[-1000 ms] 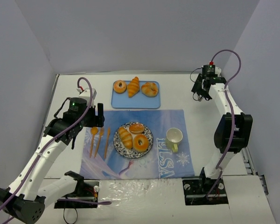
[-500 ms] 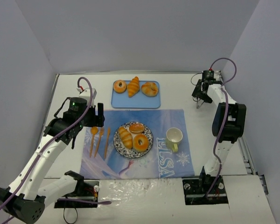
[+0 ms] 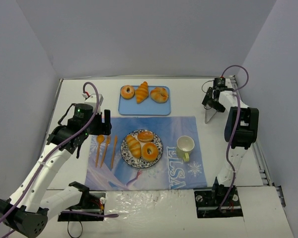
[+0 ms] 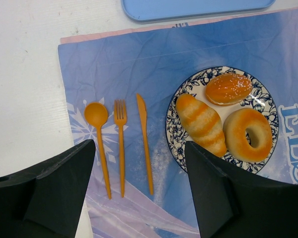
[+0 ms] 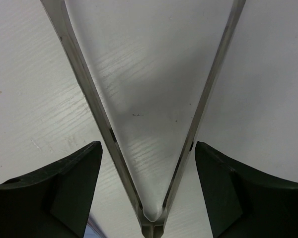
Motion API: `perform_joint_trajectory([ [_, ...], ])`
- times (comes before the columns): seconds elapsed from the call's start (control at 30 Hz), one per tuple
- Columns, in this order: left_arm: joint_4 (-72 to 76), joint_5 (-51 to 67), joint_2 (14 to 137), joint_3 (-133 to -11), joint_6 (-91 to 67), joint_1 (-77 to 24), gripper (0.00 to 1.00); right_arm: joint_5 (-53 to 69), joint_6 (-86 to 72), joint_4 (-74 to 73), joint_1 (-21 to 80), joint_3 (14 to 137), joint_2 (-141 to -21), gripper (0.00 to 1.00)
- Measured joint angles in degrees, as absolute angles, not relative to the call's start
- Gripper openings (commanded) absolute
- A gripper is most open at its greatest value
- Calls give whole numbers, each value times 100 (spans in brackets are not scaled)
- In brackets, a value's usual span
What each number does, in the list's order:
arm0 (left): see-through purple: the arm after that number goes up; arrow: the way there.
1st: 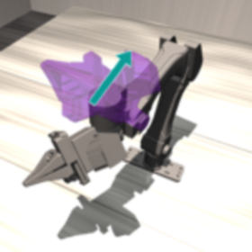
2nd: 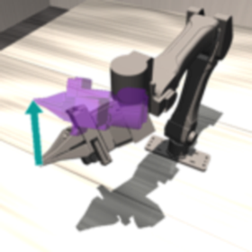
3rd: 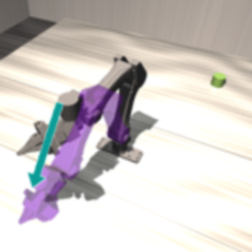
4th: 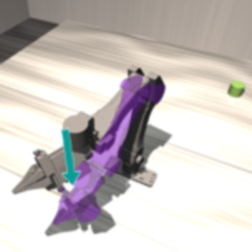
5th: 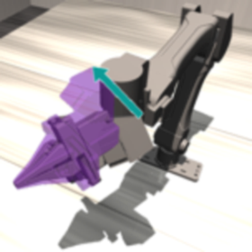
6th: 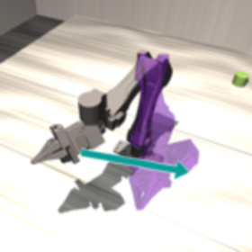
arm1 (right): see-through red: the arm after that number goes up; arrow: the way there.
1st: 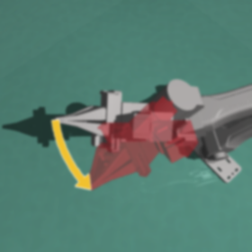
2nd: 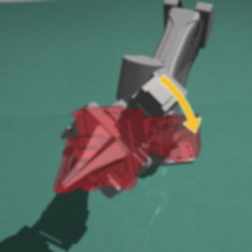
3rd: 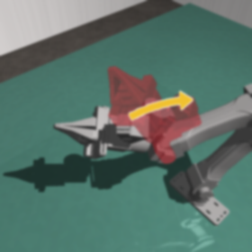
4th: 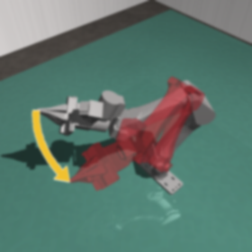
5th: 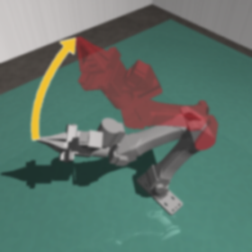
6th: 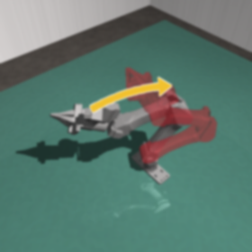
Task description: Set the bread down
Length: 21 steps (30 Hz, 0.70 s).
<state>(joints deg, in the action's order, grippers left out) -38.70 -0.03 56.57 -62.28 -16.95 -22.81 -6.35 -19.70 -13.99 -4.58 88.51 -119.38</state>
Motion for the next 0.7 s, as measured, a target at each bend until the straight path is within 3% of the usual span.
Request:
perform_joint_trajectory([
  [0.7, -3870, -3, 5658, -6228, -1695, -2282, 69, -602, -2095, -1345, -393, 8267, -11614, 80],
])
